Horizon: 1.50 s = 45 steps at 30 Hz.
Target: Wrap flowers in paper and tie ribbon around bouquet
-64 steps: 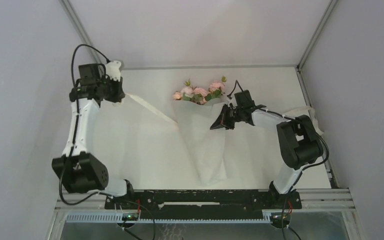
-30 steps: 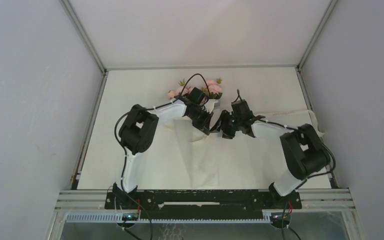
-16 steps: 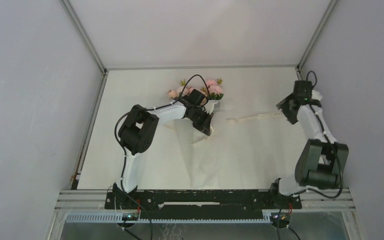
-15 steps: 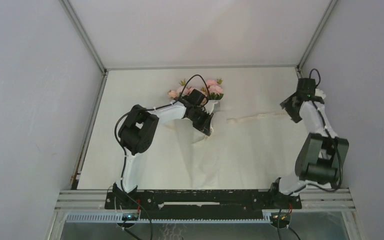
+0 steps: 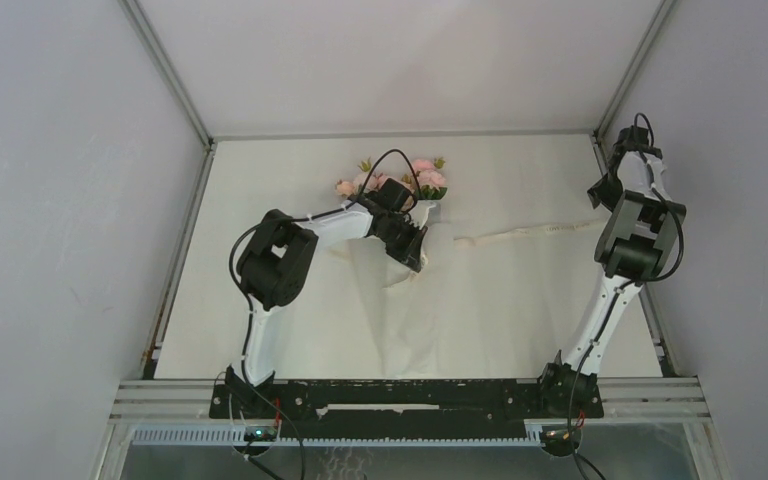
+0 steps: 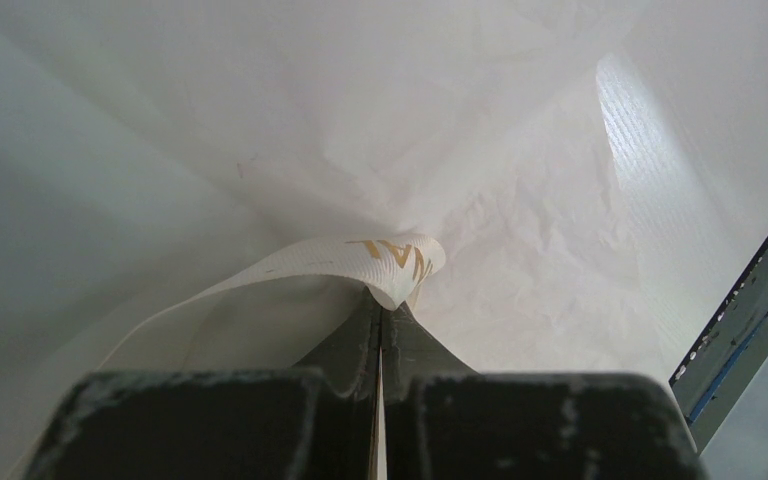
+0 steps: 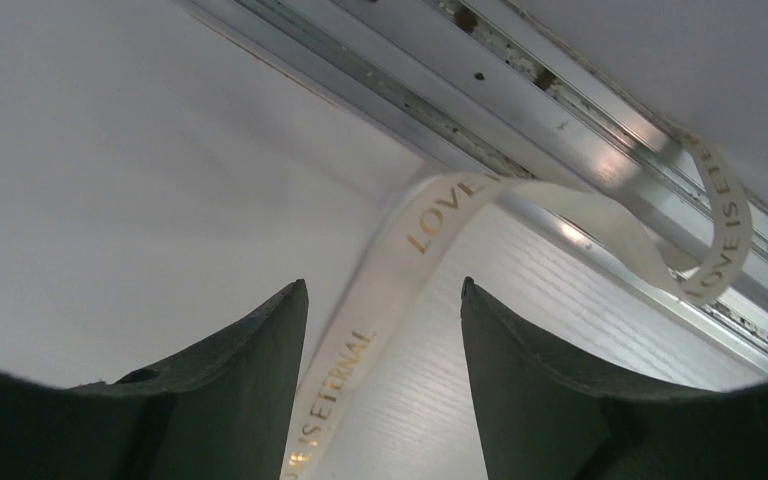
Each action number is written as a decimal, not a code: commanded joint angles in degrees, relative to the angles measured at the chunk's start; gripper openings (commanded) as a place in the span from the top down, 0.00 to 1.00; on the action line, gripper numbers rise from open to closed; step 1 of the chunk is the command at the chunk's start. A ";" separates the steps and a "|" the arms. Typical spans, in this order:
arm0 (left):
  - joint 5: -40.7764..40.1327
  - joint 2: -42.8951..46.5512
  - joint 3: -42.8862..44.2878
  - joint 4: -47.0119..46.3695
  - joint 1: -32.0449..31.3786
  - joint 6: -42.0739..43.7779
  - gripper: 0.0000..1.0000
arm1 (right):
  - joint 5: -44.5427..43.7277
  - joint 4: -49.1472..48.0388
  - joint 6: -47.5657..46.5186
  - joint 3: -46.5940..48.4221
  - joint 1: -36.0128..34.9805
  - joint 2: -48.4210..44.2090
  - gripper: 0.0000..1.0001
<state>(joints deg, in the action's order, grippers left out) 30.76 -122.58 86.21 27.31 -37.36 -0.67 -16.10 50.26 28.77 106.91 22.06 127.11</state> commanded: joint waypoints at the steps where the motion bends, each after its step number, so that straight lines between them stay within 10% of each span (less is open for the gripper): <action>1: -0.91 -0.12 -0.52 0.34 -0.64 0.38 1.00 | 0.31 2.76 -1.75 5.22 0.53 3.62 0.33; 8: -1.16 0.04 -0.06 0.84 -0.60 0.58 1.00 | 4.31 2.05 -1.58 4.64 2.57 7.86 0.44; 13: -1.50 0.41 0.01 1.30 -0.56 0.58 1.00 | 6.52 -0.47 -3.93 2.63 3.07 6.15 1.00; 24: -1.80 0.64 0.74 2.19 -0.56 2.90 1.00 | 8.11 -12.35 -7.54 -22.12 -1.63 -34.58 1.00; 31: -0.62 0.41 2.11 3.04 -0.17 3.70 1.00 | 26.06 -24.48 -18.16 -34.11 -26.90 -63.12 1.00; 37: 1.40 1.71 2.09 3.37 0.94 4.07 1.00 | 41.74 -39.21 -15.80 -47.62 -48.56 -67.94 1.00; 45: 3.95 5.17 -1.90 1.09 3.67 4.20 1.00 | 45.17 -64.63 -0.10 -67.39 -54.41 -66.14 1.00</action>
<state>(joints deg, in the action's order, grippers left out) 32.88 -121.78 86.06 29.08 -35.20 1.87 26.06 2.33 20.69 42.19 -30.70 59.92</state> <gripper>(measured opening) 0.003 0.006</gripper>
